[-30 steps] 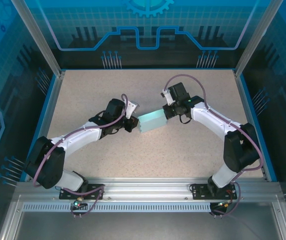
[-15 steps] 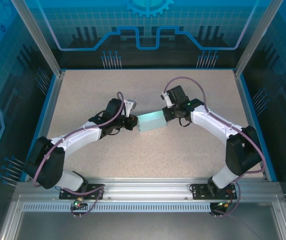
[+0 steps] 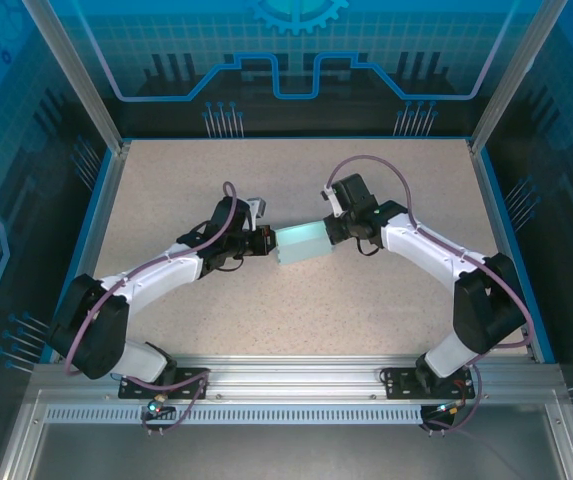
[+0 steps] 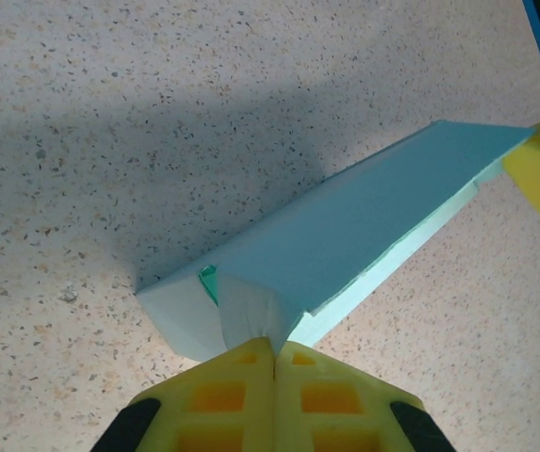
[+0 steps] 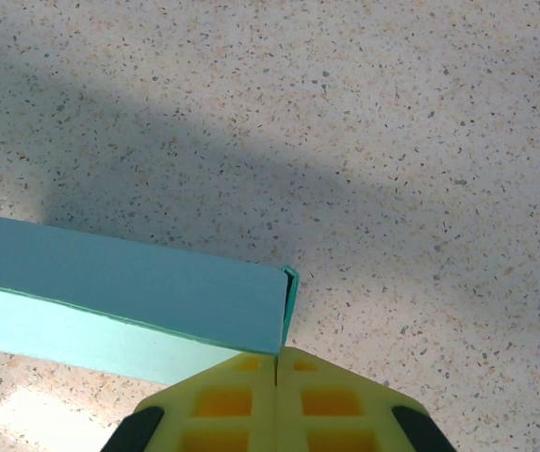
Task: Fold the paper box
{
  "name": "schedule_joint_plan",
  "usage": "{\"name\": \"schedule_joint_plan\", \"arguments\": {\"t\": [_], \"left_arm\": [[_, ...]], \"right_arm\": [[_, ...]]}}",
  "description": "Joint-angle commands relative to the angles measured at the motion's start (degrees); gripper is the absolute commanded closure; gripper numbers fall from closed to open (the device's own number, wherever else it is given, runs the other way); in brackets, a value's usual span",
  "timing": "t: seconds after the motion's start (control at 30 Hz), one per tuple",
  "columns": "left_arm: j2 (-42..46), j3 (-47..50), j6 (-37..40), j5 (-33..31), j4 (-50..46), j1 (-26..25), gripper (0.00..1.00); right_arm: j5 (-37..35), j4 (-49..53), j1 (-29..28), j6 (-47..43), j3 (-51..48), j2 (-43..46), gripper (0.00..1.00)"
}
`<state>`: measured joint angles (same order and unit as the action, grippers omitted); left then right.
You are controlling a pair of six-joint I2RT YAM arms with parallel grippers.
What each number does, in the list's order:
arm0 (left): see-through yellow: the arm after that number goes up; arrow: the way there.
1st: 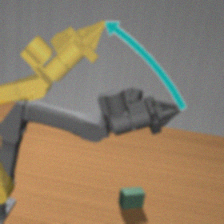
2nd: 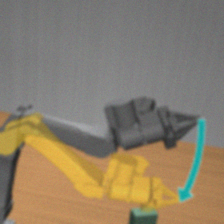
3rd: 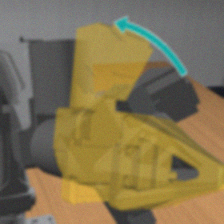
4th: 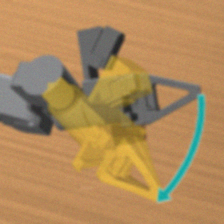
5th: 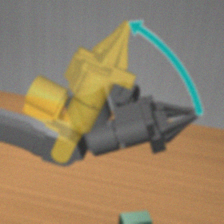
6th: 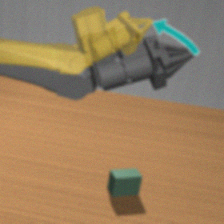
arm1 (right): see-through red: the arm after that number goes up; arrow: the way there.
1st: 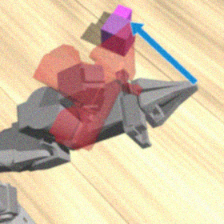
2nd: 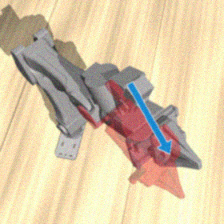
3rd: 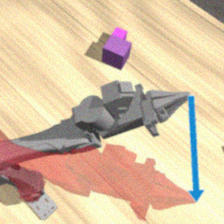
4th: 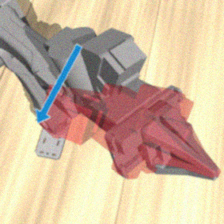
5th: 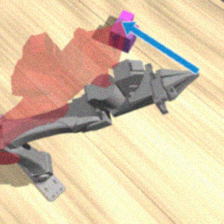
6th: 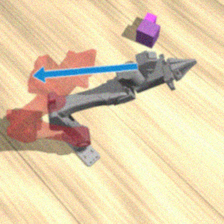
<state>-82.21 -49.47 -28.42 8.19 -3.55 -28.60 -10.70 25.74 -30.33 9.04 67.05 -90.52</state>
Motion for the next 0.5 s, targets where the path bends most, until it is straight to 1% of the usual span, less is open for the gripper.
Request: {"name": "schedule_joint_plan", "arguments": {"t": [0.0,0.17,0.47], "left_arm": [[1.51,-1.6,-5.37,1.57,3.6,-0.19,0.98],[0.92,-1.33,-8.43,1.7,4.62,-0.14,0.99],[0.39,-0.91,-9.89,0.93,4.9,-0.2,0.99]], "right_arm": [[0.36,0.72,-1.31,0.64,-1.35,1.4,1.0],[0.31,0.86,-1.27,0.88,-1.66,1.58,1.0],[0.51,1.14,-1.4,1.44,-1.59,1.58,1.0]]}}
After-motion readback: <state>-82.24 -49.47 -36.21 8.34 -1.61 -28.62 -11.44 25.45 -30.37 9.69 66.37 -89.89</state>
